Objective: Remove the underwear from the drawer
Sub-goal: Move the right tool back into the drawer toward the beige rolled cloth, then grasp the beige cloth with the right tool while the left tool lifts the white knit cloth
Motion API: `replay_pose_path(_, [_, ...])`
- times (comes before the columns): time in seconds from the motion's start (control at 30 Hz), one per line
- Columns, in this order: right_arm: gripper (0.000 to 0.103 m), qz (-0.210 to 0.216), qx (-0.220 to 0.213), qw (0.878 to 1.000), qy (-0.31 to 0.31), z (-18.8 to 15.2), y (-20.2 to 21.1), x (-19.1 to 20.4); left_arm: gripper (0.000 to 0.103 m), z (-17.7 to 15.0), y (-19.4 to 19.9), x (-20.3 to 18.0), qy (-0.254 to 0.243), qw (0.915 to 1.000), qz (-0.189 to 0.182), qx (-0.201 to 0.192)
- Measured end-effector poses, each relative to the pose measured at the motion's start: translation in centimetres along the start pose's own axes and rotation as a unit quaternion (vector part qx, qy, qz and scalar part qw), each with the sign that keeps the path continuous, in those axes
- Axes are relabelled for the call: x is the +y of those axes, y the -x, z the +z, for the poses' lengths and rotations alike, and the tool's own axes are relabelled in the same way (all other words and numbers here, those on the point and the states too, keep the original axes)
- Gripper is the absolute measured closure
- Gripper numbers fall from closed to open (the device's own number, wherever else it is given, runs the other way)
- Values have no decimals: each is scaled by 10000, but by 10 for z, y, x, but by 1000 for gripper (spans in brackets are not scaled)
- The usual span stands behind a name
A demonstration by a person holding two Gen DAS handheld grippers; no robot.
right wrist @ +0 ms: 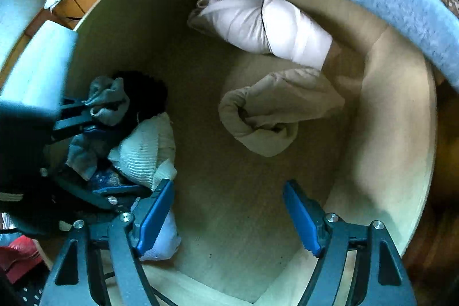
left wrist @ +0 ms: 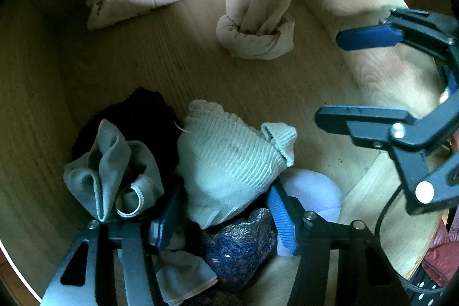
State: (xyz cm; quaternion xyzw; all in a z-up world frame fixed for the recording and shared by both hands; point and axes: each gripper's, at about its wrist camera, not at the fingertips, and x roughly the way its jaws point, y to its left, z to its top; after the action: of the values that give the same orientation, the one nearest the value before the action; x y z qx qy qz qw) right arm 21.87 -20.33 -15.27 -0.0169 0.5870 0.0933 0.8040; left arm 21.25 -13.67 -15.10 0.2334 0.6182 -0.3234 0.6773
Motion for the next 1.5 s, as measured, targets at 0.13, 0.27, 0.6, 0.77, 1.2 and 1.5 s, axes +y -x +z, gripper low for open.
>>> replay_pose_path(0.13, [24, 76, 21, 10000, -50, -3, -5, -3, 46, -2, 2, 0, -8, 10000, -34, -9])
replay_pose_path(0.27, [24, 69, 56, 9999, -54, -6, -13, -6, 47, -1, 2, -2, -35, 10000, -8, -1])
replay_pose_path(0.6, [24, -405, 9, 9991, -127, 17, -34, -11, 48, -5, 5, 0, 0, 10000, -25, -27])
replay_pose_path(0.77, [24, -683, 2, 9976, 91, 30, -49, -9, 49, -8, 9, 1, 33, 9999, -72, -100])
replay_pose_path(1.2, [42, -752, 296, 9967, 75, 58, -87, -15, 50, -16, 21, 4, 67, 9997, -136, -201])
replay_pose_path(1.5, [55, -476, 627, 9962, 365, 30, -87, -7, 50, -26, 29, 16, 26, 9994, -125, -318])
